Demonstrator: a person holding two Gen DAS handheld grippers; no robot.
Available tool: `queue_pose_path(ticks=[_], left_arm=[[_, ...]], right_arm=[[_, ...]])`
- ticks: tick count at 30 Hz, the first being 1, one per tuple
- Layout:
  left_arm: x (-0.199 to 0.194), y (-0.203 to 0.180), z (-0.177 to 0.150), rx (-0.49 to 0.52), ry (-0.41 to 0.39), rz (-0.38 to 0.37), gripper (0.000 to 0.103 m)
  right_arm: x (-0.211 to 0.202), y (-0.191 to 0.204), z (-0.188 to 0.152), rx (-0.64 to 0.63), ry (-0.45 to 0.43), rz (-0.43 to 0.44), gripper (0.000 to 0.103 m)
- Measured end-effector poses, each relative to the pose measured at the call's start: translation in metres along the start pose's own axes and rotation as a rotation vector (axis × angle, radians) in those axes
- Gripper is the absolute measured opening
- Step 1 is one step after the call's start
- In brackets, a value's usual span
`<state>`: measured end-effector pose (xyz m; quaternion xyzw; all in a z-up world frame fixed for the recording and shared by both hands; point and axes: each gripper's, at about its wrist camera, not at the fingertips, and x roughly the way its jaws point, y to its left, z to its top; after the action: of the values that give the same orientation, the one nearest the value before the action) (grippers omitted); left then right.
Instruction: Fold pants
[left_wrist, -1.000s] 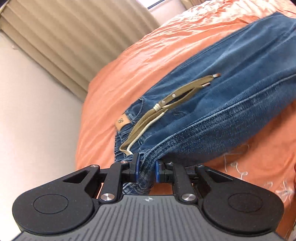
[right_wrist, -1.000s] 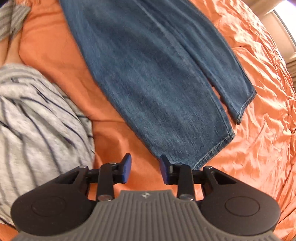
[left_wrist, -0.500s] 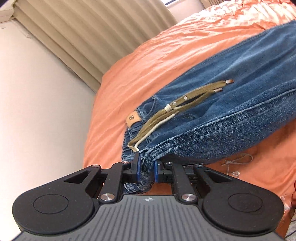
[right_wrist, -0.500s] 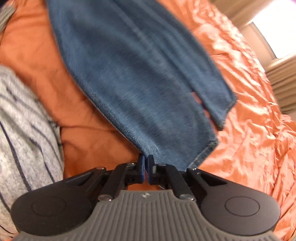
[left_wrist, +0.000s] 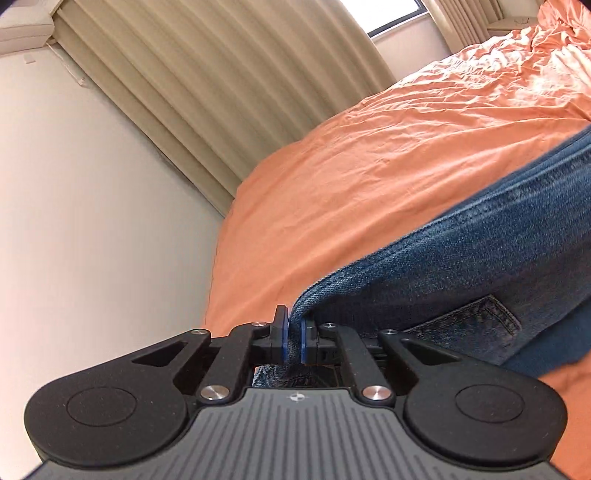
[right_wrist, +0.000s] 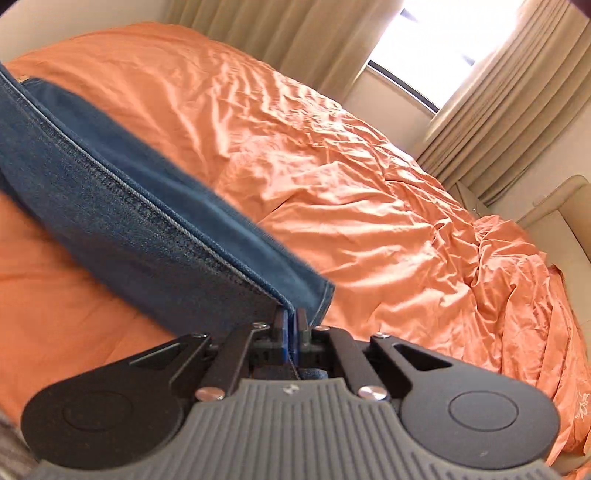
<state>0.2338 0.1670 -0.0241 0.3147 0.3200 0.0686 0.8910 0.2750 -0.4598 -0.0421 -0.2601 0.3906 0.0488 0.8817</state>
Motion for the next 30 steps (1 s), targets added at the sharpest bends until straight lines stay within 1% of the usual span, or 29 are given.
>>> queue_pose_path(ticks=[5, 8, 13, 18, 21, 25, 28, 30], left_arm=[[0.05, -0.005, 0.027, 0.027, 0.041, 0.0, 0.006], [0.091, -0.015, 0.039, 0.05, 0.088, -0.017, 0.006], [0.156, -0.039, 0.046, 0.1, 0.19, -0.06, 0.006], [0.207, -0.056, 0.036, 0.092, 0.271, -0.114, 0.006], [0.222, -0.065, 0.026, 0.095, 0.296, -0.129, 0.006], [0.234, -0.077, 0.017, 0.113, 0.307, -0.113, 0.007], [0.226, -0.073, 0.015, 0.103, 0.291, -0.1, 0.006], [0.212, -0.064, 0.023, 0.07, 0.251, -0.093, 0.006]], right_arm=[[0.07, -0.011, 0.041, 0.013, 0.043, -0.013, 0.0], [0.118, -0.012, 0.057, 0.008, 0.091, -0.014, 0.0], [0.197, -0.003, 0.065, -0.017, 0.181, 0.003, 0.0], [0.253, 0.01, 0.07, -0.025, 0.237, 0.003, 0.0], [0.275, 0.015, 0.069, -0.025, 0.271, 0.018, 0.0], [0.289, 0.024, 0.067, -0.027, 0.293, 0.02, 0.0], [0.285, 0.023, 0.069, -0.022, 0.288, 0.014, 0.0], [0.275, 0.022, 0.07, -0.029, 0.28, 0.01, 0.0]])
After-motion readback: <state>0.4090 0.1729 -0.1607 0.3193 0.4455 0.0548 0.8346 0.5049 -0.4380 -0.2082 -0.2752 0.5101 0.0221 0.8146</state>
